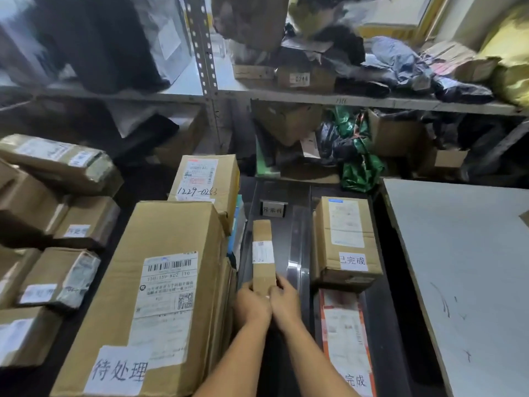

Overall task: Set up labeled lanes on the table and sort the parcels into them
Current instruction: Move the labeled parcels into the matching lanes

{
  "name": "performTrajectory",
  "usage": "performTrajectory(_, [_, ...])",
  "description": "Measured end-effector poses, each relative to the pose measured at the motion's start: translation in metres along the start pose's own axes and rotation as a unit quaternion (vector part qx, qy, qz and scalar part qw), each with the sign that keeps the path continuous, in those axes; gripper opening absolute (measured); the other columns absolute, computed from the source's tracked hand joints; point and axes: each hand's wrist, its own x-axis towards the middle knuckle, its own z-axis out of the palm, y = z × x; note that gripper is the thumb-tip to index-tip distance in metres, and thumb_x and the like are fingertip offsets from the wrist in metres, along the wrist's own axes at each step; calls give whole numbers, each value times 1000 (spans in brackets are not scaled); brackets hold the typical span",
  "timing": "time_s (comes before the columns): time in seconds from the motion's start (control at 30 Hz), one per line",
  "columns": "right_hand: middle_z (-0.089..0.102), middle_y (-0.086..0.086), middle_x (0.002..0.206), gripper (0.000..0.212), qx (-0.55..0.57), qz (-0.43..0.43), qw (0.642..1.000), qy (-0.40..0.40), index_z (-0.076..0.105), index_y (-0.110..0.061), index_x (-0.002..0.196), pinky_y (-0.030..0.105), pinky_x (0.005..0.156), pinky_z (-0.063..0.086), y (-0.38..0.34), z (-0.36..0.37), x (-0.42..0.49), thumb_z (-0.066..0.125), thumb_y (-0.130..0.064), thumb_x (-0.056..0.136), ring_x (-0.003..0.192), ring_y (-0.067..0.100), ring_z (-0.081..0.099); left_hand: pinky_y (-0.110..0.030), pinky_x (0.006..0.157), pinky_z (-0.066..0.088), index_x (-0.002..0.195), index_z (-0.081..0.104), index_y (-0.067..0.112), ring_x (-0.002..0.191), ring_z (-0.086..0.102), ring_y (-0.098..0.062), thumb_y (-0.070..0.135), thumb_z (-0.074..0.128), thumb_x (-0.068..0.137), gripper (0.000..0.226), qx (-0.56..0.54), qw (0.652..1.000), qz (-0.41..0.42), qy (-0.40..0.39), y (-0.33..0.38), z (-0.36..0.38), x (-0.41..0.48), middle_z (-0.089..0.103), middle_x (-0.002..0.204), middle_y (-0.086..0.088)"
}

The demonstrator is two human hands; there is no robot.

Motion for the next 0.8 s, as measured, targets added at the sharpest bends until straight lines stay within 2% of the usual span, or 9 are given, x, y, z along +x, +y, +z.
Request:
performTrajectory(0.1, [70, -6, 114, 30, -3, -2, 1000, -13, 62, -29, 125, 18, 76, 51, 8, 2, 14, 54, -16, 99, 104, 8, 65, -28, 73, 41, 112, 67, 12, 87, 58, -21, 7, 56, 92, 24, -59, 997, 4, 42, -10, 10, 9, 70, 108, -9])
performTrajectory(0.17, [68, -7, 115, 31, -8, 1, 1000, -27, 59, -30, 126, 19, 79, 51, 12, 1, 23, 55, -17, 98, 105, 7, 64, -31, 76, 48, 114, 68, 15, 91, 62, -24, 7, 60, 89, 28, -78, 996, 10, 45, -17, 17, 16, 71, 108, -8])
performTrajectory(0.27, [66, -5, 120, 36, -38, 13, 998, -43, 56, -24, 131, 20, 82, 48, 19, 1, 34, 60, -15, 96, 106, 7, 61, -35, 83, 52, 113, 70, 17, 95, 64, -30, 6, 64, 85, 30, -79, 996, 15, 38, -22, 24, 23, 71, 105, -9])
performTrajectory(0.37, [65, 0, 126, 41, -72, 21, 996, -52, 55, -17, 133, 16, 81, 45, 22, 3, 40, 62, -10, 93, 106, 8, 60, -35, 82, 53, 108, 72, 16, 93, 65, -31, 4, 66, 82, 29, -68, 997, 19, 37, -26, 26, 31, 73, 102, -11])
performTrajectory(0.47, [65, 2, 124, 43, -88, 18, 994, -58, 56, -15, 132, 19, 86, 46, 22, 3, 48, 64, -5, 90, 105, 8, 59, -35, 84, 52, 112, 69, 17, 96, 64, -32, 5, 62, 83, 31, -40, 999, 21, 22, -30, 29, 38, 71, 105, -11])
performTrajectory(0.57, [68, -2, 114, 40, -96, 19, 994, -58, 59, -21, 122, 23, 89, 50, 25, 3, 54, 70, -7, 87, 108, 12, 63, -39, 91, 50, 118, 62, 15, 104, 61, -35, 10, 54, 87, 32, -7, 1000, 22, -5, -38, 35, 46, 66, 114, -12])
performTrajectory(0.63, [67, -5, 108, 39, -111, 19, 992, -61, 60, -21, 119, 24, 91, 51, 27, 3, 55, 72, -7, 85, 110, 14, 64, -41, 99, 46, 130, 54, 13, 115, 56, -35, 10, 51, 88, 43, 9, 1000, 10, -13, -44, 38, 51, 61, 127, -13])
performTrajectory(0.7, [66, -5, 108, 42, -121, 20, 990, -71, 59, -18, 123, 23, 90, 50, 28, 2, 55, 73, -8, 84, 107, 12, 63, -41, 107, 40, 143, 43, 11, 127, 49, -33, 6, 49, 88, 56, -1, 1000, 4, -10, -49, 40, 52, 52, 141, -14])
performTrajectory(0.8, [67, 1, 116, 44, -138, 26, 987, -84, 57, -14, 127, 22, 91, 49, 26, -2, 55, 71, -7, 85, 111, 14, 62, -40, 115, 30, 151, 31, 11, 138, 39, -29, 0, 45, 88, 65, -21, 1000, 14, -4, -50, 39, 46, 40, 152, -12])
